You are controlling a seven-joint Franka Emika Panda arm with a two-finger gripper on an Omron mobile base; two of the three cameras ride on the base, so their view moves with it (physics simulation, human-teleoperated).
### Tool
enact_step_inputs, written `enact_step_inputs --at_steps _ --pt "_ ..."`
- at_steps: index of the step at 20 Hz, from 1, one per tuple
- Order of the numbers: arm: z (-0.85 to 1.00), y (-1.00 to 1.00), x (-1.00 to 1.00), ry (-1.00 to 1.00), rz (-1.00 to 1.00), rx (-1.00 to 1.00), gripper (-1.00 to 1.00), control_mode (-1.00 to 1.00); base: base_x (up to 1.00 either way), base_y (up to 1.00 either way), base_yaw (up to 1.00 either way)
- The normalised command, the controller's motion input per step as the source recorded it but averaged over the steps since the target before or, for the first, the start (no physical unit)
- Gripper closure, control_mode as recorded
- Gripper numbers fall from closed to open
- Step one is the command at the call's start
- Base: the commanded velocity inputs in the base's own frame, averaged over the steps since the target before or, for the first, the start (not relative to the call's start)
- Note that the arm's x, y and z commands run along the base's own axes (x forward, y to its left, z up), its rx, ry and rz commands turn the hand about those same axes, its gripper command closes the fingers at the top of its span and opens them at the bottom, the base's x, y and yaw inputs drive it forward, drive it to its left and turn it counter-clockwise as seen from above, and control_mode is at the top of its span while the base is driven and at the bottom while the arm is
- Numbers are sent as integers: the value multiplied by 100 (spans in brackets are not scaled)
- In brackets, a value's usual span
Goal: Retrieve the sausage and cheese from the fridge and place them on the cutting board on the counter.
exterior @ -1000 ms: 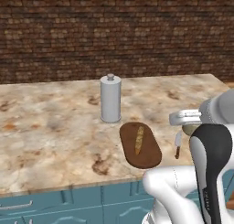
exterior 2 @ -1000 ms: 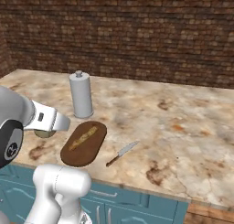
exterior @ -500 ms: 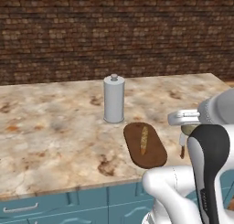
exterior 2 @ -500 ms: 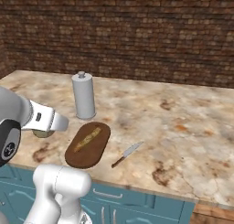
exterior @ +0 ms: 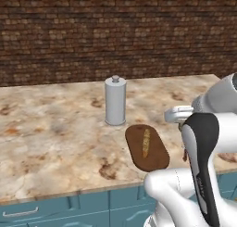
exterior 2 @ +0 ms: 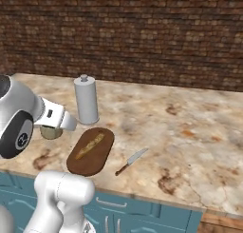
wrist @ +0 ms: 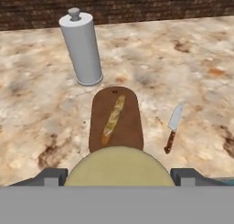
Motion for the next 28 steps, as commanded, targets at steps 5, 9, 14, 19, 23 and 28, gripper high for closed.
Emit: enact_step_inputs --at_steps 5,9,14,19,23,28 --pt "-42 0 84 9 0 0 100 -100 0 0 0" --pt "-51 0 71 -3 0 0 100 -100 0 0 0" --pt "-49 2 78 -5 0 0 100 -100 0 0 0" --pt "-25 12 71 17 0 0 100 -100 0 0 0" --pt "-26 22 70 26 0 0 100 -100 0 0 0" --pt "-42 20 71 18 0 0 100 -100 0 0 0"
